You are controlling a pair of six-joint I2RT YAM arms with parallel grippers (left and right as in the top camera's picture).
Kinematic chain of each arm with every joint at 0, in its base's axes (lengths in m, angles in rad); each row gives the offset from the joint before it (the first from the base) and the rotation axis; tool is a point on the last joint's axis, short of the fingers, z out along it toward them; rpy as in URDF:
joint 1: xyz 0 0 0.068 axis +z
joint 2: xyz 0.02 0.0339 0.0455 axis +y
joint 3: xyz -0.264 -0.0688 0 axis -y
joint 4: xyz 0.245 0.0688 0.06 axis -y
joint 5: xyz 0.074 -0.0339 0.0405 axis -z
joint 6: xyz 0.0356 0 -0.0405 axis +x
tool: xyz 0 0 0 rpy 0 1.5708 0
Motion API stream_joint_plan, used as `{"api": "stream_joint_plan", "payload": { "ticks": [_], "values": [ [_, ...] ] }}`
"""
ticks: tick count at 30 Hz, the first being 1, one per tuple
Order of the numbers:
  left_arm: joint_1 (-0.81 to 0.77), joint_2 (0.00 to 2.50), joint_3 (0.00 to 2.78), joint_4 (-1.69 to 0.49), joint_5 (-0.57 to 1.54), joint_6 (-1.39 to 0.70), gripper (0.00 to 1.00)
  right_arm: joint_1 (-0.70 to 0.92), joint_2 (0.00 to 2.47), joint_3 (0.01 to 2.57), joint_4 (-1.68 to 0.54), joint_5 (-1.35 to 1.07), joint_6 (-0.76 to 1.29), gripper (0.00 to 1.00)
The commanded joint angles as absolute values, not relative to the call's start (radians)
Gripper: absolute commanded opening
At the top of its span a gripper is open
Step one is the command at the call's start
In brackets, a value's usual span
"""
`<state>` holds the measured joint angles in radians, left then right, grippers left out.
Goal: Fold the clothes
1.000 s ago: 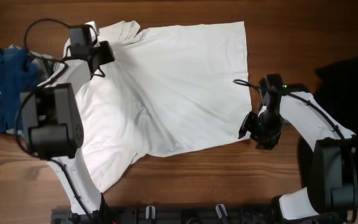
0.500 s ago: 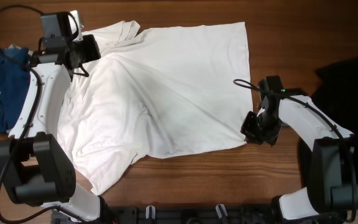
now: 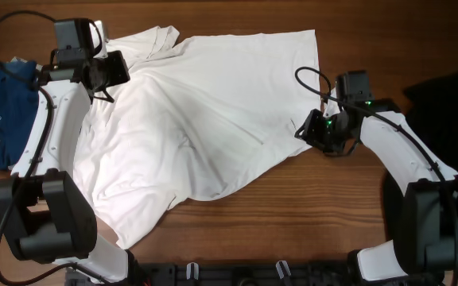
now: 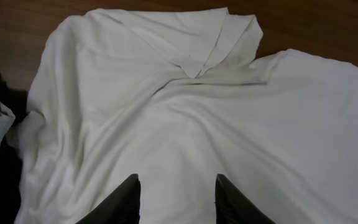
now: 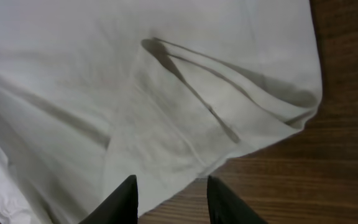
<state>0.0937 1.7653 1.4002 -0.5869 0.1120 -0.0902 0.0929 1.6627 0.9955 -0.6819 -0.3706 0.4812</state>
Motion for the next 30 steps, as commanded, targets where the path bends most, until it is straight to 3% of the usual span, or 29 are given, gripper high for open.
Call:
{"api": "stream_joint_plan", "payload": {
  "ticks": [1, 3, 4, 5, 6, 8, 13, 14, 15, 16, 20, 30],
  "values": [
    [0.096, 1.748, 1.407, -0.599, 0.104, -0.075, 0.41, 0.095, 1.688, 0.907, -0.611, -0.347, 0.528, 0.35],
    [0.096, 1.748, 1.408, -0.617, 0.104, -0.076, 0.41, 0.095, 1.708, 0.886, -0.566, -0.366, 0.533, 0.4],
    [0.096, 1.748, 1.407, -0.649, 0.104, -0.076, 0.42, 0.095, 1.713, 0.882, -0.513, -0.368, 0.526, 0.33],
    [0.096, 1.748, 1.407, -0.69, 0.104, -0.075, 0.42, 0.094, 1.713, 0.883, -0.493, -0.388, 0.522, 0.15],
    [0.096, 1.748, 1.407, -0.714, 0.104, -0.076, 0.42, 0.089, 1.71, 0.884, -0.494, -0.388, 0.519, 0.08],
    [0.096, 1.748, 1.407, -0.741, 0.105, -0.084, 0.42, 0.083, 1.703, 0.884, -0.493, -0.39, 0.505, 0.04],
    [0.096, 1.748, 1.407, -0.836, 0.149, -0.086, 0.43, 0.056, 1.674, 0.886, -0.495, -0.47, 0.47, 0.05],
    [0.096, 1.748, 1.407, -0.852, 0.162, -0.086, 0.44, 0.056, 1.671, 0.886, -0.5, -0.481, 0.469, 0.09],
    [0.096, 1.748, 1.407, -0.864, 0.168, -0.086, 0.45, 0.056, 1.671, 0.886, -0.511, -0.481, 0.471, 0.29],
    [0.096, 1.748, 1.407, -0.872, 0.168, -0.086, 0.45, 0.056, 1.671, 0.886, -0.52, -0.481, 0.471, 0.31],
    [0.096, 1.748, 1.407, -0.892, 0.168, -0.086, 0.46, 0.067, 1.672, 0.884, -0.554, -0.488, 0.471, 0.32],
    [0.096, 1.748, 1.407, -0.892, 0.168, -0.086, 0.47, 0.101, 1.687, 0.883, -0.53, -0.432, 0.508, 0.2]
  ]
}}
